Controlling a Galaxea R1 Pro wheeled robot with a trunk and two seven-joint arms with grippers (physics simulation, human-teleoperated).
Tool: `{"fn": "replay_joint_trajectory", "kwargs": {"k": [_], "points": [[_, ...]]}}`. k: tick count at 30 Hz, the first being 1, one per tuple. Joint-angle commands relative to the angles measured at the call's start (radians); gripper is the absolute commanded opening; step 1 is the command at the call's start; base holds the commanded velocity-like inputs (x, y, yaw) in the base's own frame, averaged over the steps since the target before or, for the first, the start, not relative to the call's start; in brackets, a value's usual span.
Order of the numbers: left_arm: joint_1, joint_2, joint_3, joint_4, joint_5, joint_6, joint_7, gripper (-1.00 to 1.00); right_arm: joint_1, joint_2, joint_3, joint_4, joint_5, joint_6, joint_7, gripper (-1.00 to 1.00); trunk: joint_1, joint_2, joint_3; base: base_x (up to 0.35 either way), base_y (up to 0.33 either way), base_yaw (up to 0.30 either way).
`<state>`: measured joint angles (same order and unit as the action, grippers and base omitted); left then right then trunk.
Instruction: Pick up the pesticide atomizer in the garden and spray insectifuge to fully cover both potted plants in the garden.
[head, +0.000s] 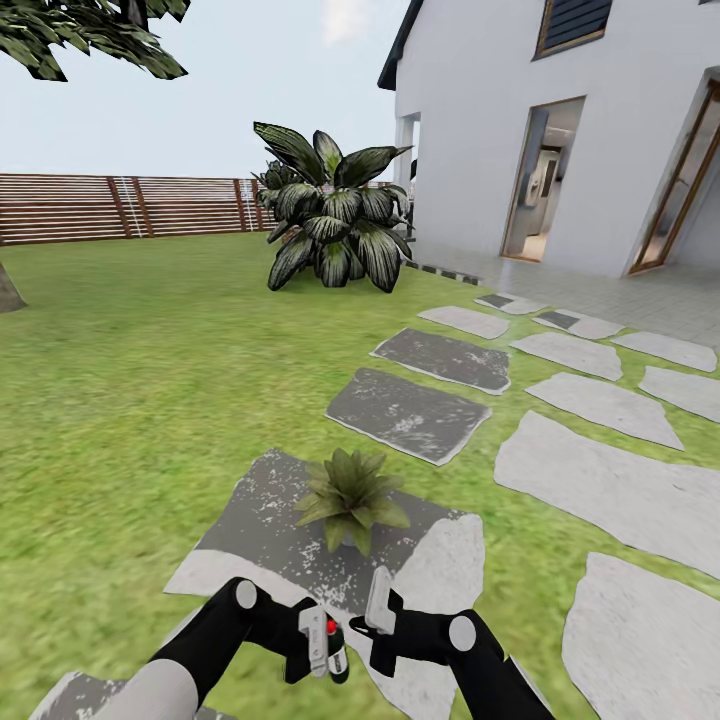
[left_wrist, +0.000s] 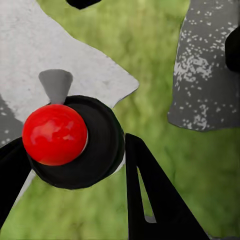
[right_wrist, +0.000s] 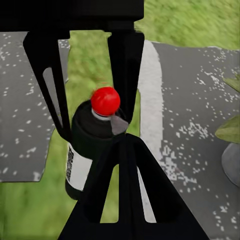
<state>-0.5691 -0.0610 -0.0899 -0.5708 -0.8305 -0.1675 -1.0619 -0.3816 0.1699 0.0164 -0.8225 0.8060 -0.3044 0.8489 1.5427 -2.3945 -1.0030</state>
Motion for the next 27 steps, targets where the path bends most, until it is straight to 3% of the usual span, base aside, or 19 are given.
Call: {"fn": "replay_joint_trajectory", "kwargs": {"k": [1,10,27], "points": [[0.0,-0.007,0.001,-0.001,-0.009,-0.011,-0.001,-1.0,0.0,0.0,-0.001,-0.001,0.009,-0.005,0.001,-1.0,0.0,0.0,-0.001,0.0,0.0,0.0],[0.0,-0.031,0.001,-0.001,-0.007,-0.018,-0.01,-1.0,0.0,0.0,-0.001,-0.001,0.009,-0.005,0.001,-1.0,0.0,0.0,-0.001,0.0,0.0,0.0],[0.0,-0.03,0.0,0.003,-0.01,-0.017,-0.008,-1.0,0.0,0.0,-0.001,-0.001,0.009,-0.006,0.0,-1.0,0.0,0.0,-0.001,0.0,0.0,0.0]]}}
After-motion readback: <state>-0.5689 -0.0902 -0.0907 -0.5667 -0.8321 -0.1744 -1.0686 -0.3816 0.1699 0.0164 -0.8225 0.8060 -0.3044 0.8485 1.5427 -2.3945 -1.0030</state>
